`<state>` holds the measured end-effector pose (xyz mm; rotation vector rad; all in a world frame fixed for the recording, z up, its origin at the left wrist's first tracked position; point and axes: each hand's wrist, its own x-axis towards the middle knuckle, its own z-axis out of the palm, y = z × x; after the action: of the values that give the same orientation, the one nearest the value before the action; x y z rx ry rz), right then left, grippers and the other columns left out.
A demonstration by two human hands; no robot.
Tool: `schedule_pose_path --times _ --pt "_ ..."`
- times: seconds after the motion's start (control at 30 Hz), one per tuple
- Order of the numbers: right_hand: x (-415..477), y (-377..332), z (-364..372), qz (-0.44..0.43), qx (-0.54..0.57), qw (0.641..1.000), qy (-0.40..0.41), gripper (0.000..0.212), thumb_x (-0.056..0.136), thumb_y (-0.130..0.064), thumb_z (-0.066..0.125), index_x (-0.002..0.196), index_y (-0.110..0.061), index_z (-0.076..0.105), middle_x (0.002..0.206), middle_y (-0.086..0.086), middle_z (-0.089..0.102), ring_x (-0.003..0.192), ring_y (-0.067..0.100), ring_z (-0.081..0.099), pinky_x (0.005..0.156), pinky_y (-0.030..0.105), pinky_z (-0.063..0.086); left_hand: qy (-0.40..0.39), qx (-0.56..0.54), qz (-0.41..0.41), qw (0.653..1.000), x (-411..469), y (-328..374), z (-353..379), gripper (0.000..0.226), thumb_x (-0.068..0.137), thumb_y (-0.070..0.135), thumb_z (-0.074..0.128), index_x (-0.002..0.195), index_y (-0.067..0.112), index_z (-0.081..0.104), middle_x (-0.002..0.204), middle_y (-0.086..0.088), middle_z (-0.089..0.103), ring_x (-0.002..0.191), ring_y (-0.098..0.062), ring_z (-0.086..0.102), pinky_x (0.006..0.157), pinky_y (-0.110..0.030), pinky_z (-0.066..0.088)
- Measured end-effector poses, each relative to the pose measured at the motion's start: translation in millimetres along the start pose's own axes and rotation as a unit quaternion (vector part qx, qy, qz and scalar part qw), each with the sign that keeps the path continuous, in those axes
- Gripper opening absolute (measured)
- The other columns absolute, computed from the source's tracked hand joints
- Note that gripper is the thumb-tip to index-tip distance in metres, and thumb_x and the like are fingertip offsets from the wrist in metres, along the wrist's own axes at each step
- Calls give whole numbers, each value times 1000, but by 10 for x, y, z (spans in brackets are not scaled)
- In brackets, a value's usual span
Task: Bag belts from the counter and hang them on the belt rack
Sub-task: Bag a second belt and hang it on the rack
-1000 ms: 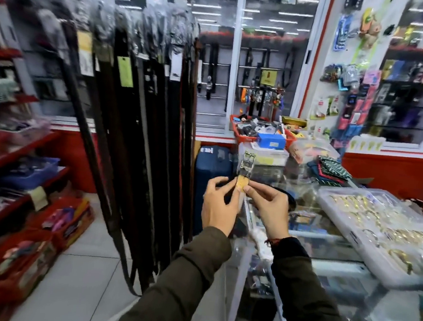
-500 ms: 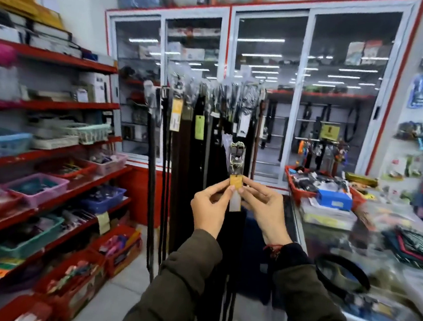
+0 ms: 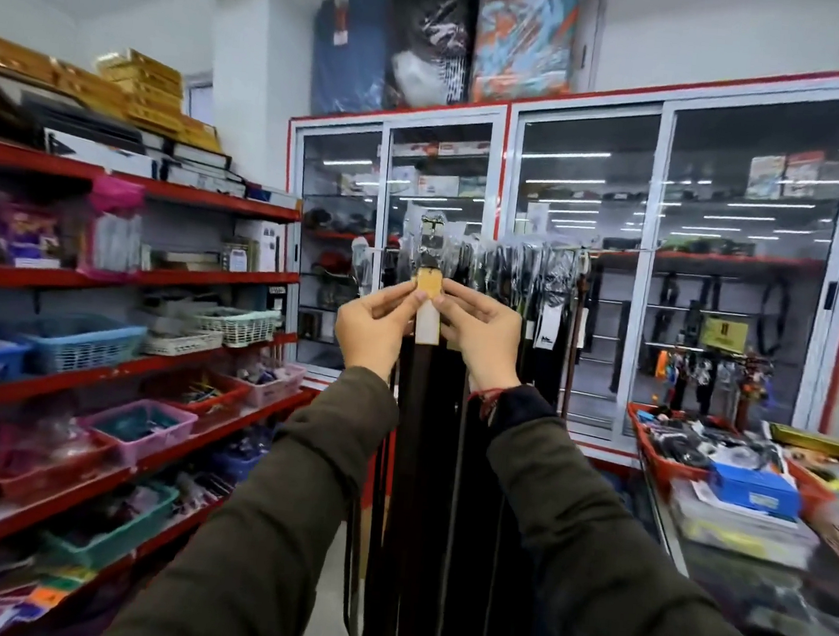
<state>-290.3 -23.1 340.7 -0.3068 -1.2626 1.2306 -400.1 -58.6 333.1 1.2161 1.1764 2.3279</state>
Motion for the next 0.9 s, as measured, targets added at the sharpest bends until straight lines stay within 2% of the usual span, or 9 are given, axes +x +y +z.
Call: schedule_pose_path --times 0.13,0.27,0.43,0.63,0.7,0.73,0.8,0.83,0.9 --pt "297 -14 201 9 -28 999 12 33 86 3 71 118 6 69 112 26 72 104 33 72 88 37 61 -1 7 -8 1000 377 15 -9 25 79 16 83 102 7 79 100 -15 79 96 -28 76 91 -48 61" --pt "467 1 302 28 -61 997 21 29 84 4 73 113 5 71 106 25 74 101 36 73 92 46 59 10 0 -24 1000 546 12 -10 25 79 12 82 103 5 77 100 -17 78 96 -30 76 90 -47 61" --pt "459 56 290 42 -81 996 9 23 84 6 71 107 5 72 91 17 75 74 18 73 68 24 63 -8 -24 -58 998 585 -149 -73 25 82 10 79 106 2 76 103 -20 77 97 -32 75 87 -42 62" --pt "499 210 223 37 -135 989 38 21 84 5 70 103 -2 75 98 20 76 91 30 75 77 33 64 -26 -26 -96 995 596 -289 -30 30 85 5 75 114 -2 71 104 -23 74 93 -31 72 87 -43 62" --pt "503 312 182 6 -175 984 38 24 86 6 64 103 -6 76 99 16 77 94 28 75 88 39 61 -28 5 -70 997 555 -344 -11 33 87 3 72 119 -3 69 110 -21 74 99 -29 72 91 -38 61" --pt "486 368 151 -21 -217 975 36 28 87 5 60 107 -8 76 102 12 77 94 22 74 93 33 59 -30 35 -45 998 514 -376 -3 35 88 2 70 123 -2 67 117 -21 72 104 -26 70 89 -26 60" --pt "368 462 67 -74 -313 946 38 32 91 0 55 115 -11 74 113 5 75 96 10 66 90 8 50 -37 95 9 995 381 -458 16 41 93 4 64 133 2 60 130 -16 67 109 -15 64 82 -3 51" --pt "292 508 22 -100 -343 933 45 34 93 -3 54 119 -12 73 118 4 72 98 9 64 89 6 49 -38 114 32 992 304 -495 22 43 95 7 61 138 5 57 136 -12 64 112 -11 60 83 -2 48" --pt "138 620 -121 -151 -370 915 64 34 95 -5 51 122 -14 69 128 3 64 108 11 62 100 23 50 -43 157 87 983 124 -589 37 44 99 14 57 142 12 53 144 -8 57 123 -10 56 100 -16 47"
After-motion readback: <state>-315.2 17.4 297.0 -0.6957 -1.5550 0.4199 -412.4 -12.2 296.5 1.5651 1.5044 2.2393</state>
